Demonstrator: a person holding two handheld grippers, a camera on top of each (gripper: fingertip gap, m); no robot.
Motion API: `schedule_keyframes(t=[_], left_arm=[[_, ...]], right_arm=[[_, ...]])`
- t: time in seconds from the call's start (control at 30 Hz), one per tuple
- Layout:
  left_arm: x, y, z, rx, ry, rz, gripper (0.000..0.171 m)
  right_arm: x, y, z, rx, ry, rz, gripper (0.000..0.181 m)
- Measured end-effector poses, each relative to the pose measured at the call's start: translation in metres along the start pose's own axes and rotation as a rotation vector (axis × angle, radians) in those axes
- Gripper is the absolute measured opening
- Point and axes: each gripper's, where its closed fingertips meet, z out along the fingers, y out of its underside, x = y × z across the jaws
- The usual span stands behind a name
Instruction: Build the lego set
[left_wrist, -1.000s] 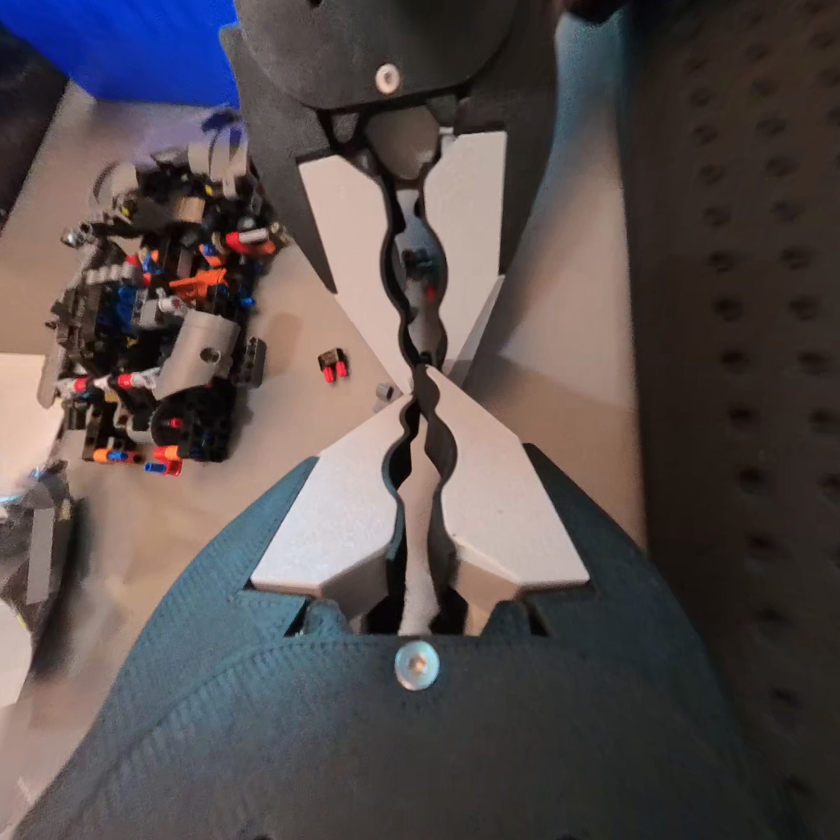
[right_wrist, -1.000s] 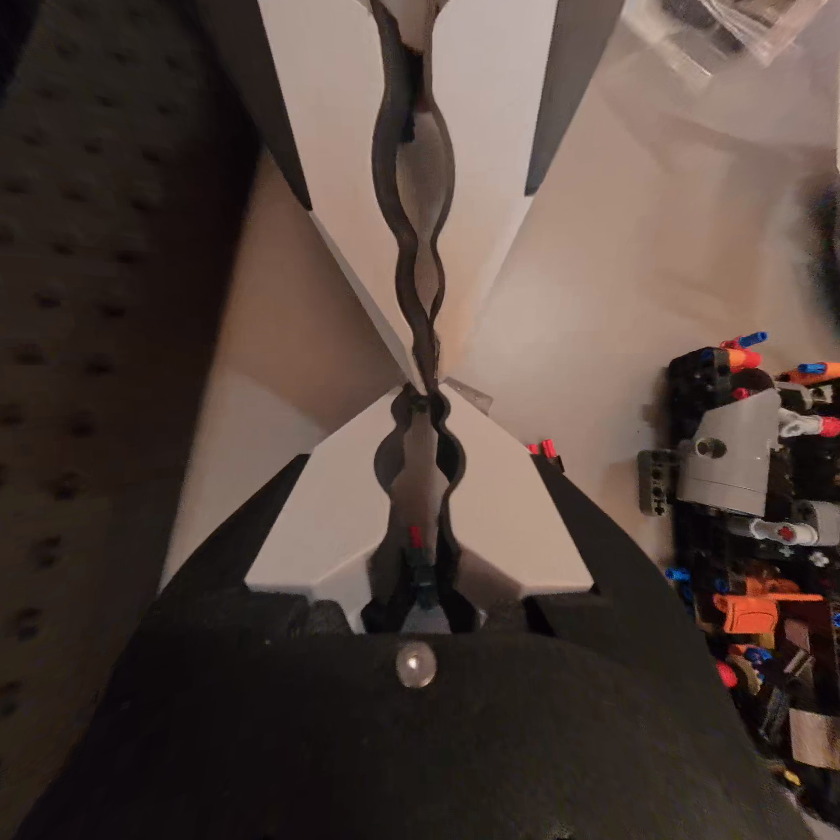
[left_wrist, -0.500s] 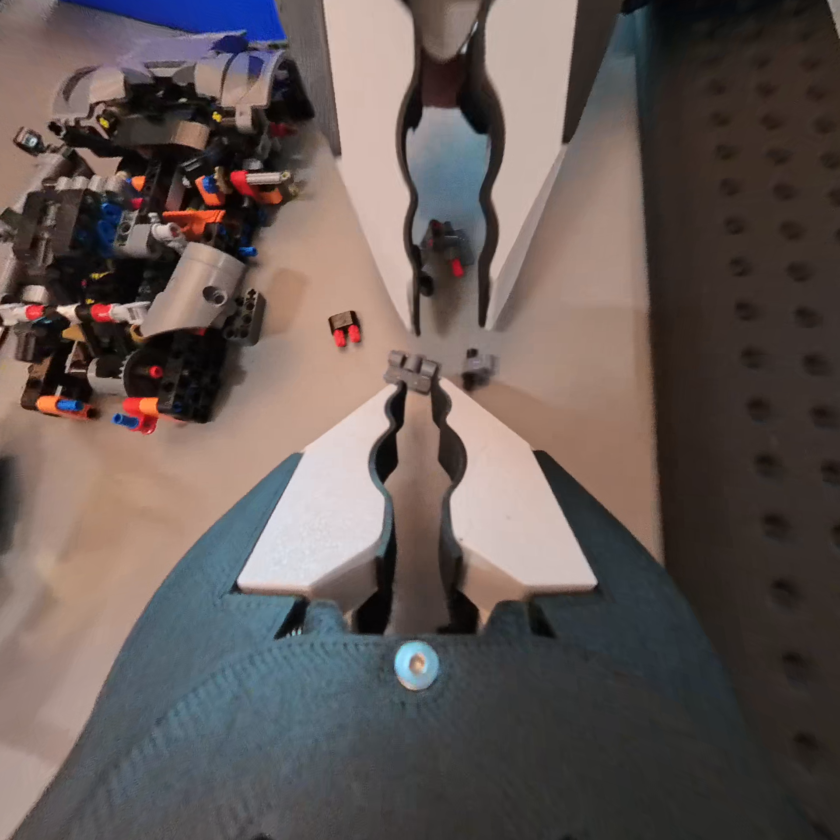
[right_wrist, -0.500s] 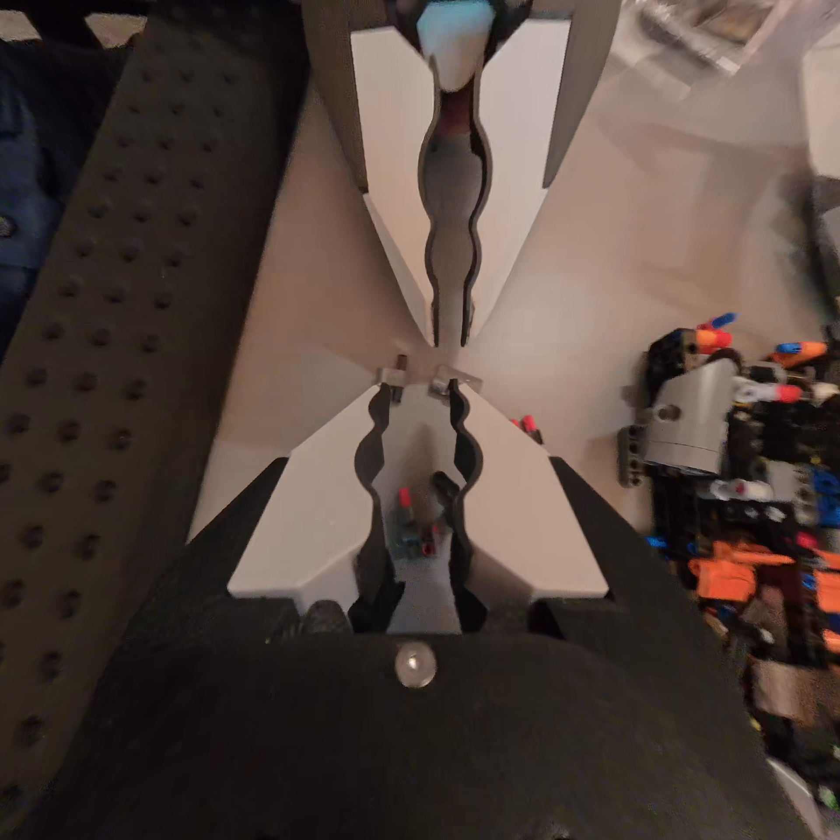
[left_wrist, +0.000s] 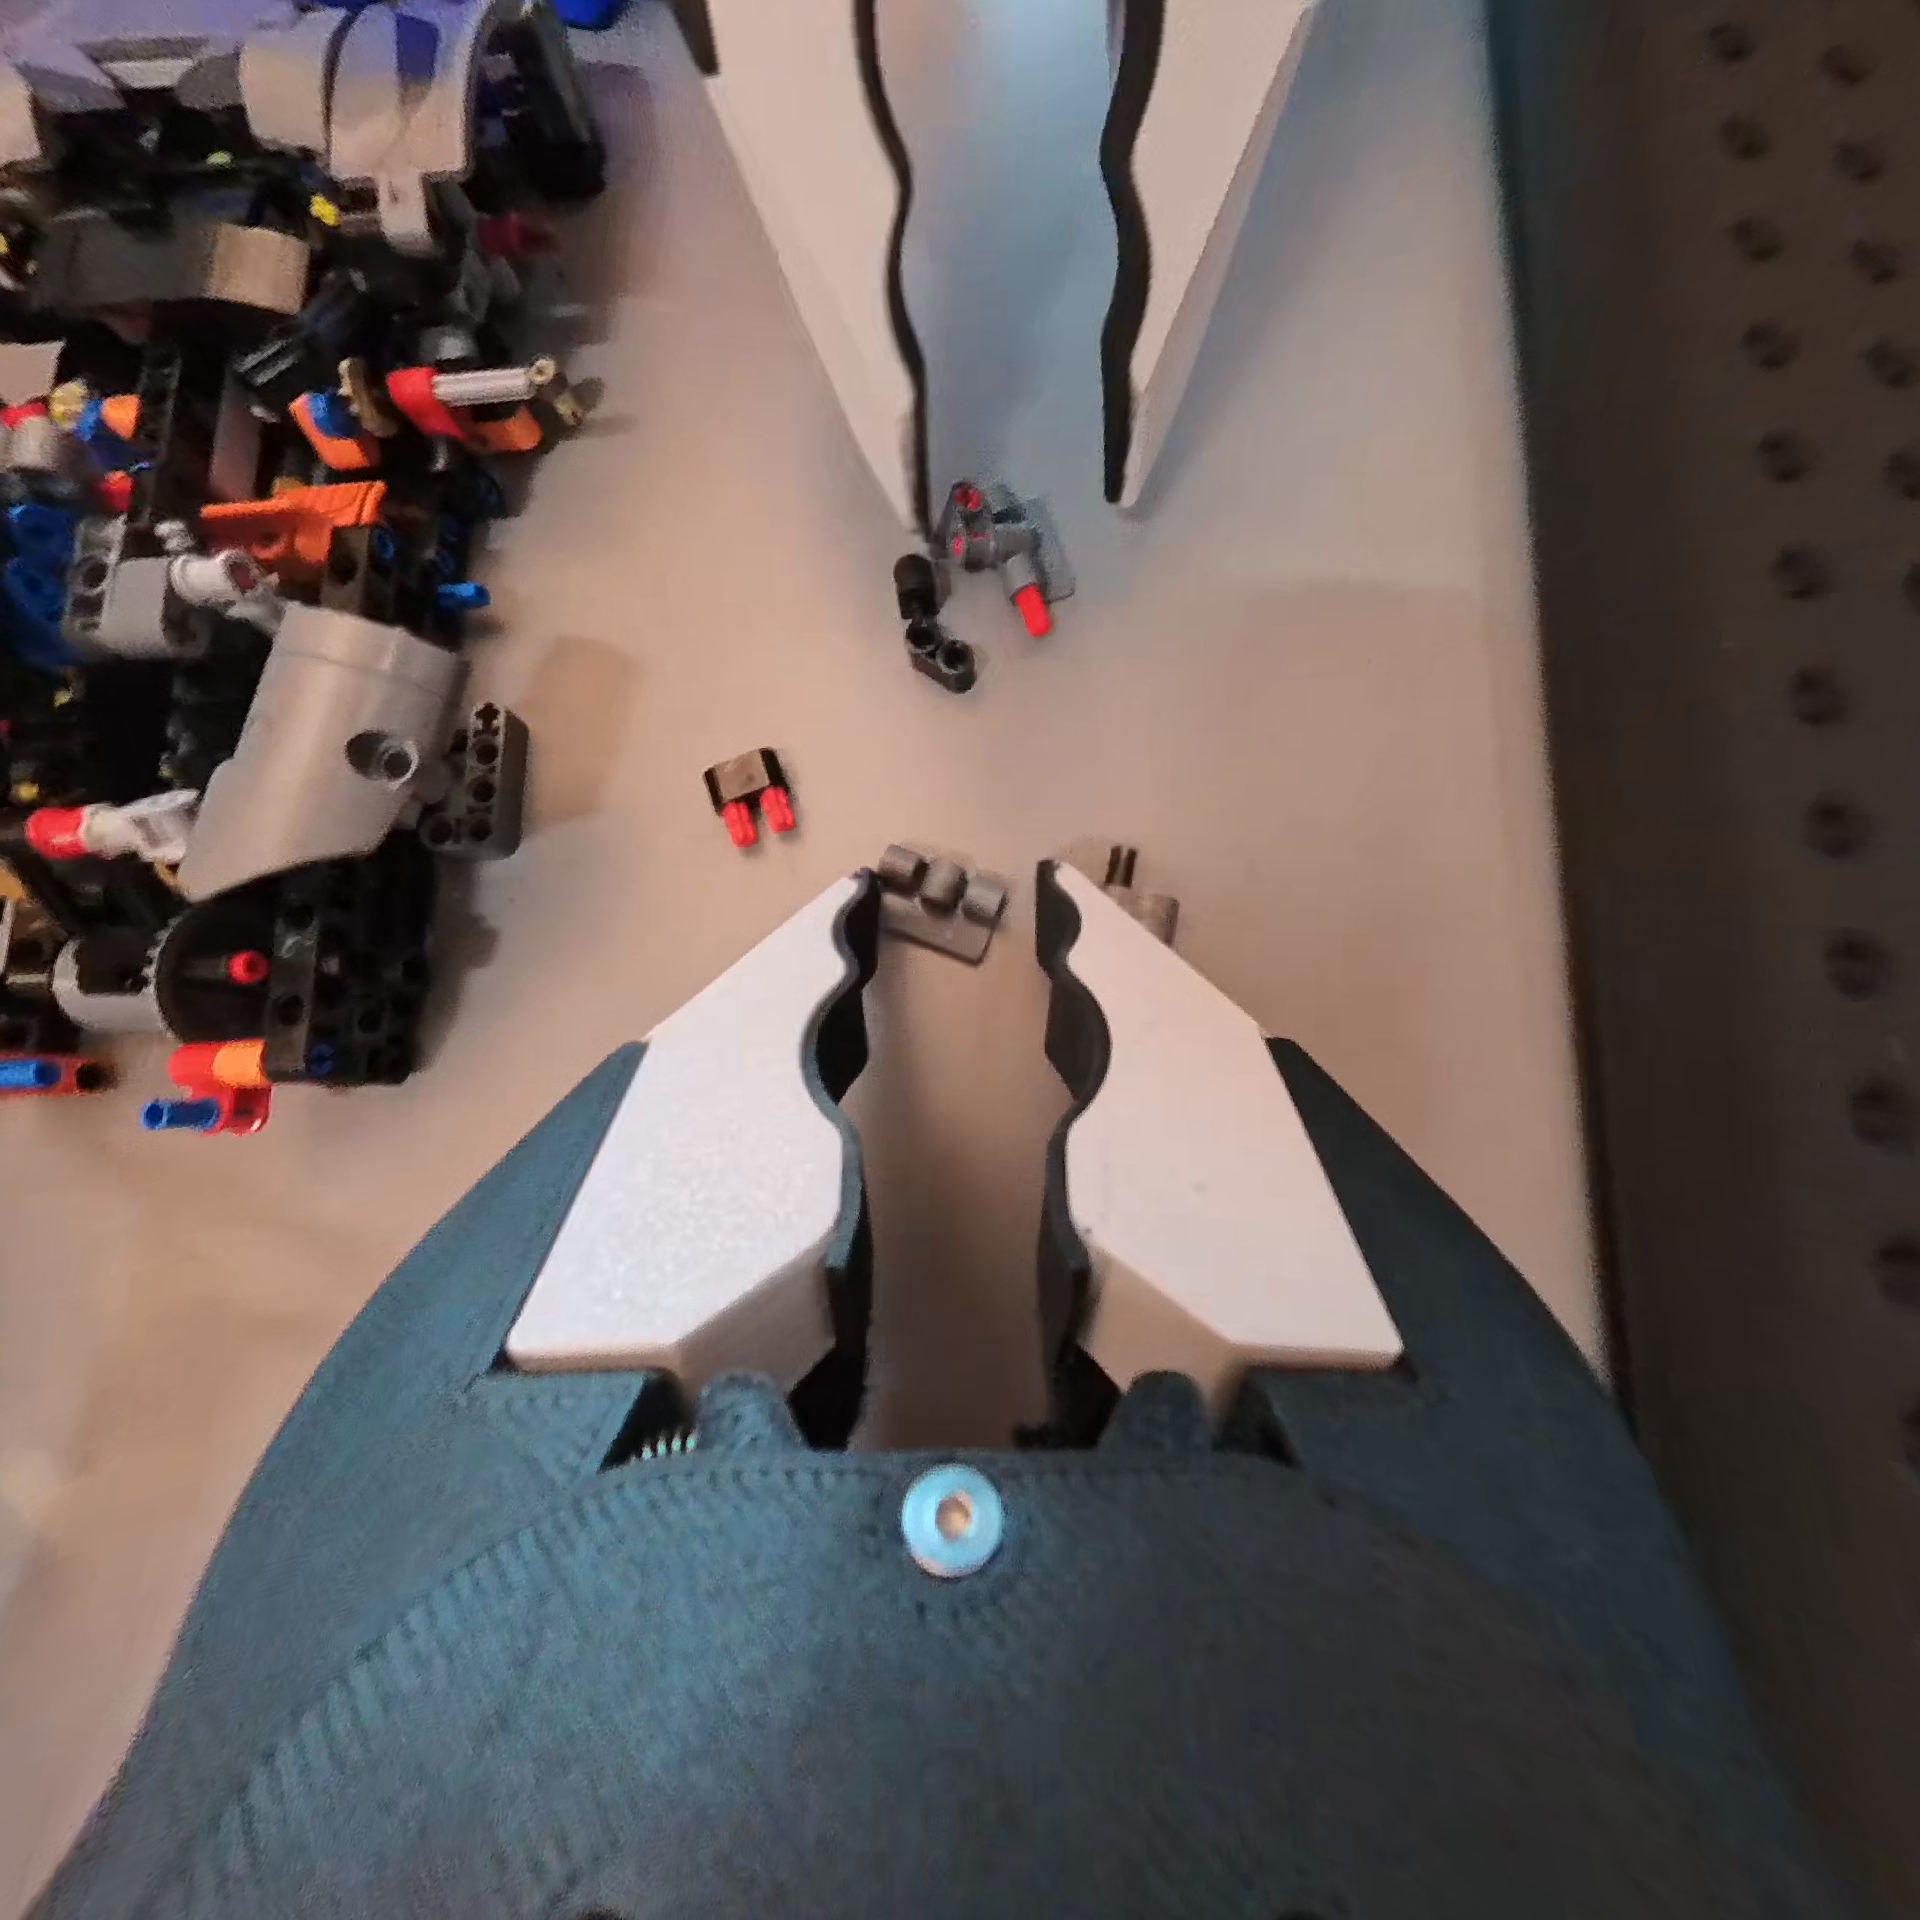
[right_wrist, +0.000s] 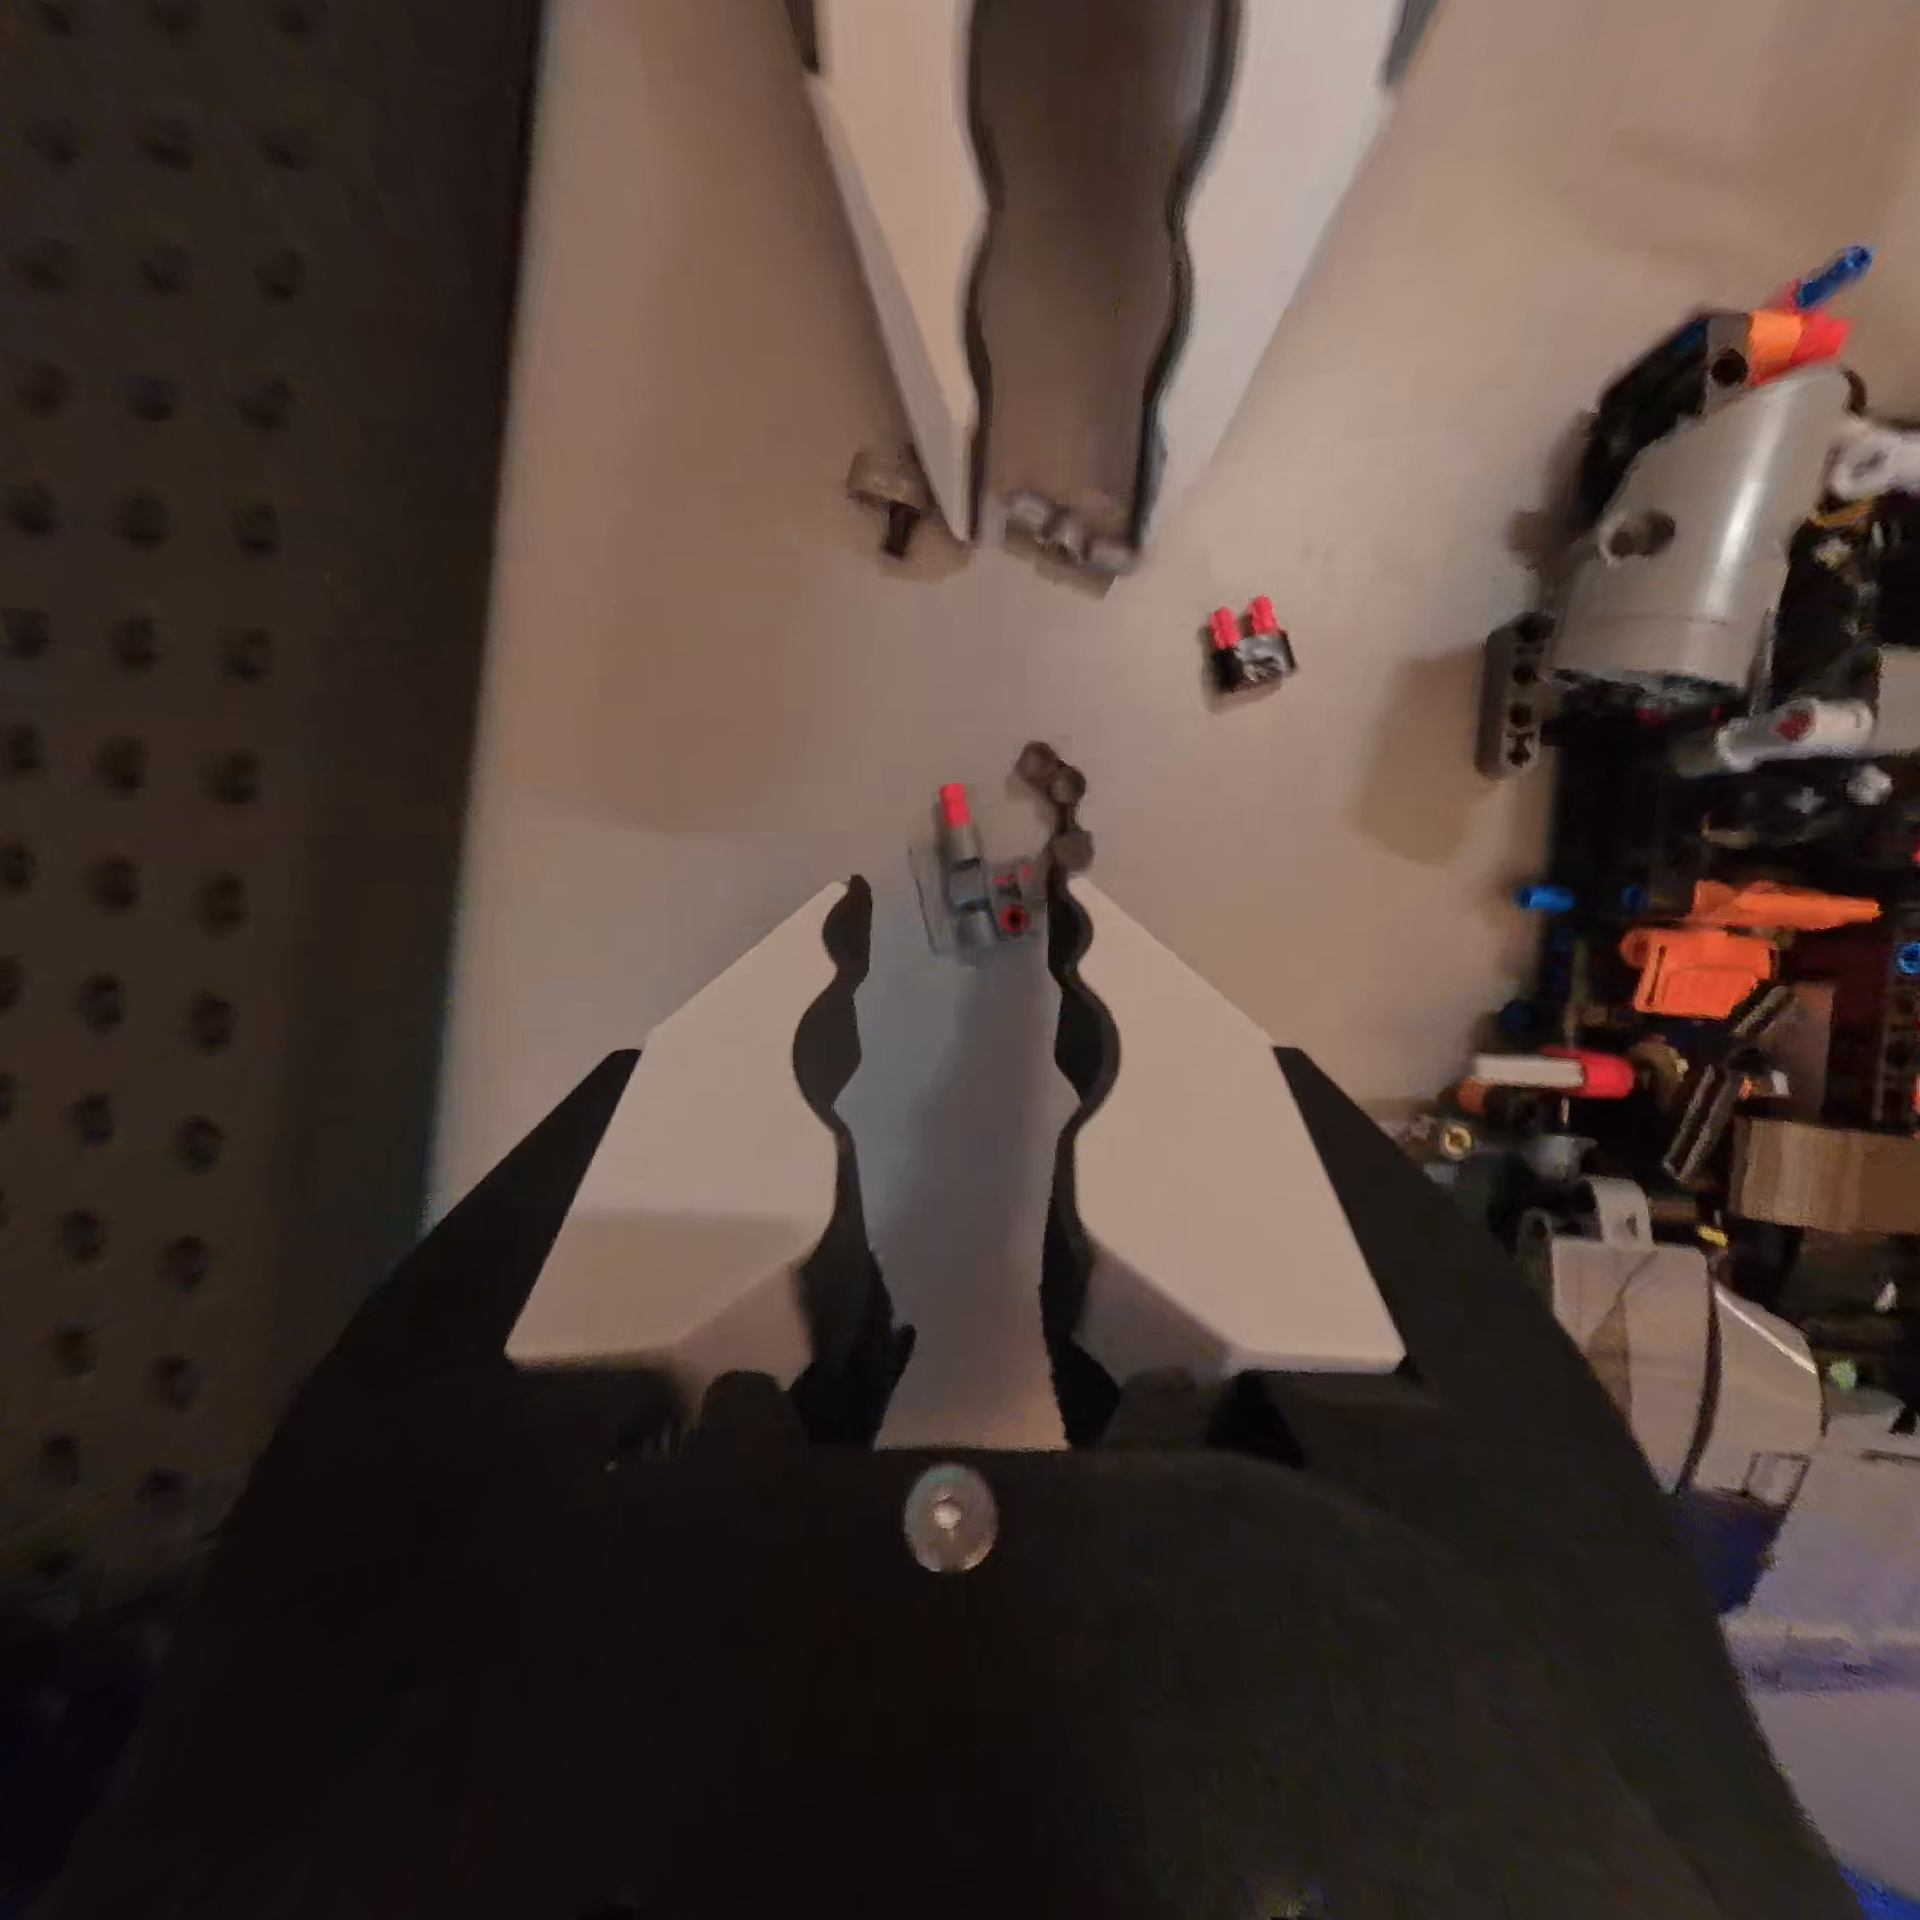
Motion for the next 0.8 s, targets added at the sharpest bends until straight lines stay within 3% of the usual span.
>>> schedule_keyframes(t=[0.1, 0.17, 0.4, 0.53, 0.57, 0.6, 0.67, 0.73, 0.8], left_arm=[[0.002, -0.003, 0.006, -0.017, 0.009, 0.023, 0.016], [-0.005, -0.002, 0.005, -0.038, -0.042, 0.041, 0.0], [-0.013, 0.001, -0.007, -0.045, -0.099, 0.065, 0.0], [-0.022, -0.01, -0.038, 0.075, -0.097, -0.008, 0.0], [-0.023, -0.007, -0.043, 0.073, -0.086, -0.031, 0.002], [-0.023, 0.0, -0.046, 0.054, -0.076, -0.053, 0.018], [-0.017, 0.013, -0.044, 0.0, -0.013, -0.091, 0.03], [-0.011, 0.008, -0.04, 0.022, 0.006, -0.072, 0.031], [-0.008, 0.015, -0.028, -0.055, 0.005, -0.036, 0.033]], right_arm=[[0.002, 0.004, 0.006, -0.045, 0.025, -0.002, 0.019], [0.006, 0.003, 0.007, -0.034, 0.036, 0.011, 0.019], [0.011, 0.003, 0.01, 0.025, 0.022, 0.016, 0.017], [0.014, 0.004, 0.009, 0.036, 0.034, 0.019, 0.023], [0.015, 0.004, 0.008, 0.038, 0.043, 0.018, 0.023], [0.016, 0.004, 0.007, 0.047, 0.046, 0.014, 0.023], [0.015, 0.0, 0.005, 0.069, 0.046, 0.0, 0.022], [0.014, -0.002, 0.005, 0.076, 0.048, -0.01, 0.022], [0.014, -0.001, 0.005, 0.077, 0.051, -0.017, 0.022]])
